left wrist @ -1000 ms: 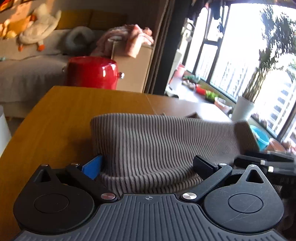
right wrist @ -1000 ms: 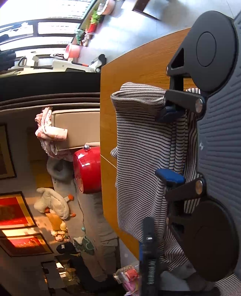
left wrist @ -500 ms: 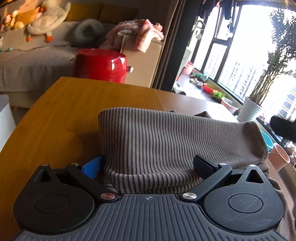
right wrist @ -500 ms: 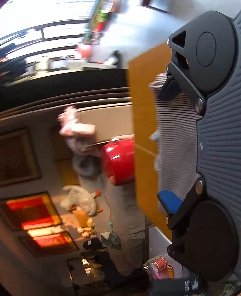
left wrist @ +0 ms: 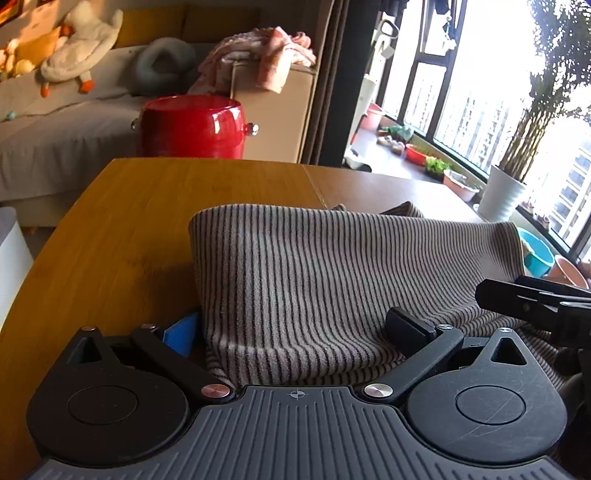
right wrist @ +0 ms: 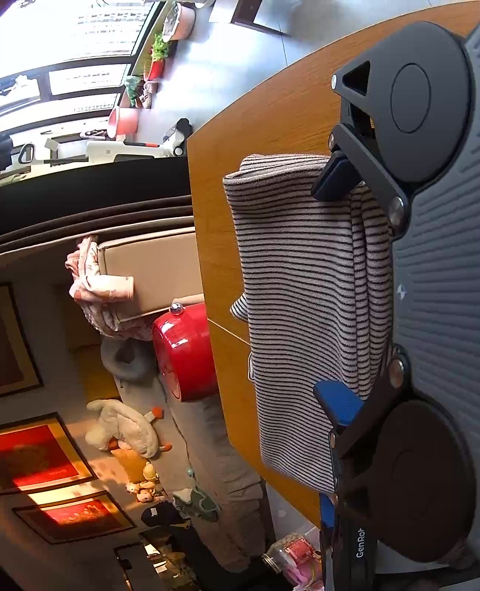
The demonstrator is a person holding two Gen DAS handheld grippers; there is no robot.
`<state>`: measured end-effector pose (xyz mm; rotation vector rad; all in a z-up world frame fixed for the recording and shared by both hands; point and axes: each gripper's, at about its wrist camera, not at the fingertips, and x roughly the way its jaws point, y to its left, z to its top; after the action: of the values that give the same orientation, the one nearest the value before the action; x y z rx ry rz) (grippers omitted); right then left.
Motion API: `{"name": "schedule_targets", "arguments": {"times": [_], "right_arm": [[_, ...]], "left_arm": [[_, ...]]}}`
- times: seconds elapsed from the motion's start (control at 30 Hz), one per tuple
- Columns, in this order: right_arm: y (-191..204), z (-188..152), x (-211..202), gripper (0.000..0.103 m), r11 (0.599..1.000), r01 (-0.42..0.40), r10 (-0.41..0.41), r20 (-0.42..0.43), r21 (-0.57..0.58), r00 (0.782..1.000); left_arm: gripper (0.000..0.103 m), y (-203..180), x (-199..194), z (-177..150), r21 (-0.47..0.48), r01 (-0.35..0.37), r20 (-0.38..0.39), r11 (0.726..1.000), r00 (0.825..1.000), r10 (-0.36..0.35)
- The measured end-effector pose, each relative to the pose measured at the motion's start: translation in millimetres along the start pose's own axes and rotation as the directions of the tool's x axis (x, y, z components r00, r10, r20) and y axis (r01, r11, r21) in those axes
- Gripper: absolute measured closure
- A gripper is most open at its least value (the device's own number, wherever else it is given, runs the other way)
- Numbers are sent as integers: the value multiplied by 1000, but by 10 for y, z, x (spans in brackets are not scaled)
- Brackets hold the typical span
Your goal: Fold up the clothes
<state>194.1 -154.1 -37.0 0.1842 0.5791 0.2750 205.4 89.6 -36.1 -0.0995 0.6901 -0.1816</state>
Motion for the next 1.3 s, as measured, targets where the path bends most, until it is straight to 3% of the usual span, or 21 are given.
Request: {"name": "schedule_targets", "arguments": {"times": [1.3], "right_arm": [[-69, -35, -42, 0, 997, -43, 40, 41, 59, 998]], "left_arm": [[0, 63, 8, 6, -16, 12, 12, 1000, 1000, -12]]}}
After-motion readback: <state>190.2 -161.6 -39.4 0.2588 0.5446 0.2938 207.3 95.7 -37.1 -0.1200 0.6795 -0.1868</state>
